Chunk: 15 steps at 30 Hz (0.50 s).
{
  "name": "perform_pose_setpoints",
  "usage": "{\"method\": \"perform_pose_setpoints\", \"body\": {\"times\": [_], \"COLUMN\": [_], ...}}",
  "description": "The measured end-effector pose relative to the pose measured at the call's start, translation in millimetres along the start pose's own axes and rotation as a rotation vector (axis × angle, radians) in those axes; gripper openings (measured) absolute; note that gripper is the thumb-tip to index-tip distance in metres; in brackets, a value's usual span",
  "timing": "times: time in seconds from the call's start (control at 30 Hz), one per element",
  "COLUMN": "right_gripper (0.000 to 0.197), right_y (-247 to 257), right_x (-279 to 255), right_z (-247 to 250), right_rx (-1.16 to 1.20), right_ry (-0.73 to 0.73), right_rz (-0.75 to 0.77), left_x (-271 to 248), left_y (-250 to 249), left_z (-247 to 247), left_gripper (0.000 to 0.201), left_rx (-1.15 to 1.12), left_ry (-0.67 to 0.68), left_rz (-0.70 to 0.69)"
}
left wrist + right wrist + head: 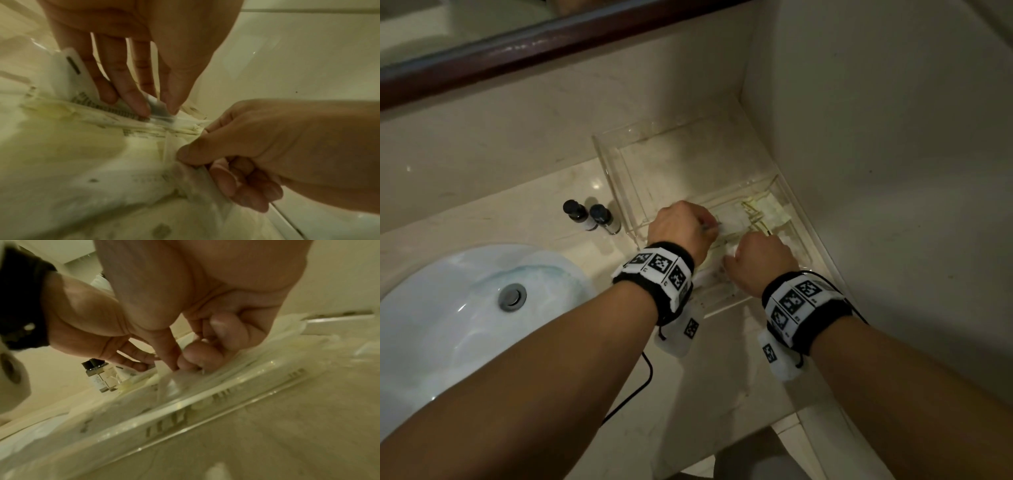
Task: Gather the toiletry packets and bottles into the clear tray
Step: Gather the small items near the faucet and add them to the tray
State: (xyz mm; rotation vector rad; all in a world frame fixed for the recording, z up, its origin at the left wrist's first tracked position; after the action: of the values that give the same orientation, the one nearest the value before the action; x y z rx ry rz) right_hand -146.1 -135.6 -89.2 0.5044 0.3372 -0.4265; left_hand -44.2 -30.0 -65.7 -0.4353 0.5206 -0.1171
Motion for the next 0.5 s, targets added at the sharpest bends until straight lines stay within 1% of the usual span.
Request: {"method": "perform_pose_setpoints", "body": {"times": [0.07, 0.2, 0.37, 0.43, 0.5], "right_gripper": [0.037, 0.034, 0.033, 0.028, 0.02], "right_y": [-0.7, -2.0, -3.3, 0.9, 9.4], "right_x": [2.6, 4.2, 2.7, 1.1, 0.4], "right_z": [-1.7, -3.5, -0.3, 7.6, 18.4], "right_rx": [-0.005, 0.007, 0.009, 0.037, 0.053], "right_ry": [-0.012, -0.01, -0.03, -0.089, -0.181], "right_rz": [0.003, 0.0, 0.01, 0.034, 0.085], "left_x": [-0.1, -0.4, -5.2, -7.3, -9.7], "left_y": [0.3, -1.8, -3.7, 0.3, 7.7], "left_z": [-0.9, -0.9, 4.2, 7.8, 12.1], "left_gripper": [0.014, 0.017, 0.021, 0.019, 0.02], "left_rx": [0.004, 0.018, 0.001, -0.011, -0.063], "left_ry": [0.004, 0.007, 0.051, 0.033, -0.024], "left_rz": [0.001, 0.004, -0.012, -0.029, -0.044]}}
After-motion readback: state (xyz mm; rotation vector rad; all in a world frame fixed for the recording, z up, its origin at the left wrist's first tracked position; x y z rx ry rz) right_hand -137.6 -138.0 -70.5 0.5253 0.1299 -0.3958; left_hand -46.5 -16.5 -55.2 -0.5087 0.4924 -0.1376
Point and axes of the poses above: each hand's wrist, its own x-axis towards the middle knuckle, its own z-axis out of the back of the hand, y = z × x, the point moved 5 cm from there along x, towards the middle knuckle, and after that the axes turned 13 degrees about z, right-handed, at the moved point
